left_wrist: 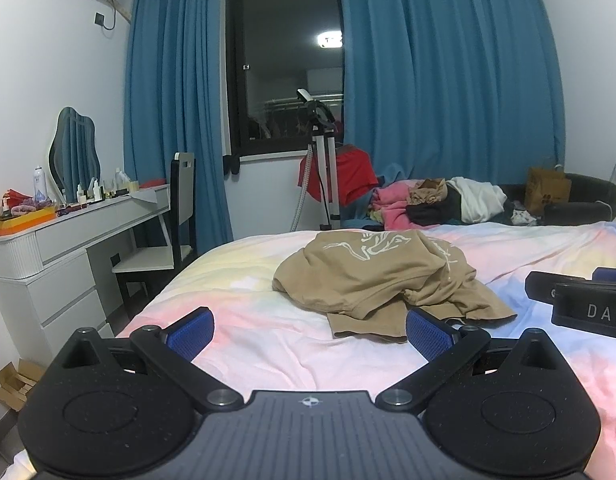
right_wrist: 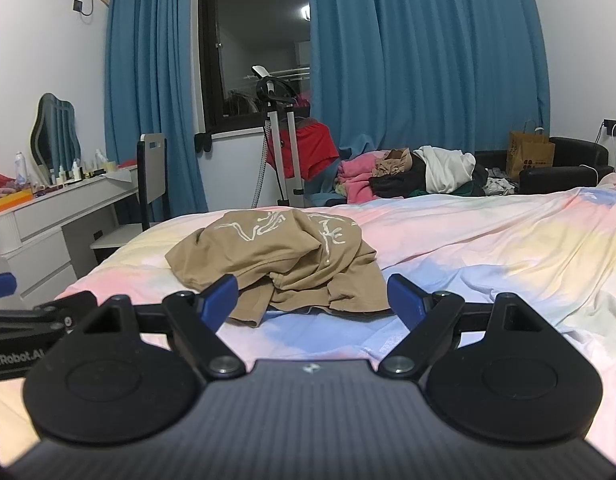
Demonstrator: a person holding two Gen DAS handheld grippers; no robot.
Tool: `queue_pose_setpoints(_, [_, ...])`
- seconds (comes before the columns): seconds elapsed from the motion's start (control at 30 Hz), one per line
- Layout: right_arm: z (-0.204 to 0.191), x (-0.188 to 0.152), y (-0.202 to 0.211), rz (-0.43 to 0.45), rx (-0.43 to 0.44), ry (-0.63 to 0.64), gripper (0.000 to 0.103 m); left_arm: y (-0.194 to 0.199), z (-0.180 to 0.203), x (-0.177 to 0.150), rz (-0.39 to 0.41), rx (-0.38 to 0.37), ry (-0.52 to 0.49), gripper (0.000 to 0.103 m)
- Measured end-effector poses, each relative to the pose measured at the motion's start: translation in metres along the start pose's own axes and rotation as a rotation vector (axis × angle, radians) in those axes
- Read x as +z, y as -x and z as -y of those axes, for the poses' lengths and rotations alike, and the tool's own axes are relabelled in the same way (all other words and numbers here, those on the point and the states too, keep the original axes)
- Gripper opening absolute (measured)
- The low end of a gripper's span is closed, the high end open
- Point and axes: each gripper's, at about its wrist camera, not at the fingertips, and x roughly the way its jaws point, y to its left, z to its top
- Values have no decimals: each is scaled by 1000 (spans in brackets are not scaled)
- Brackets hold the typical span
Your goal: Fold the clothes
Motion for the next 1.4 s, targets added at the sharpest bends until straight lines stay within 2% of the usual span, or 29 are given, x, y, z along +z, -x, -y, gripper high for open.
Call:
queue_pose_setpoints(0.4, [0, -2, -1, -1, -3, -5, 83, 2, -1, 5, -12, 7, -1, 103])
queue_pose_setpoints(0.7, [1, -2, 0, 4, -9, -7, 83, -1, -6, 5, -18, 1, 37, 103])
queue_pose_setpoints(1.0, [1, 0, 9, 25, -33, -13, 83, -1, -12, 2, 28, -20, 32, 103])
queue_pose_setpoints(1.4, [-6, 10, 30, 53, -53, -36, 83, 17, -15, 6, 25, -61, 82, 100])
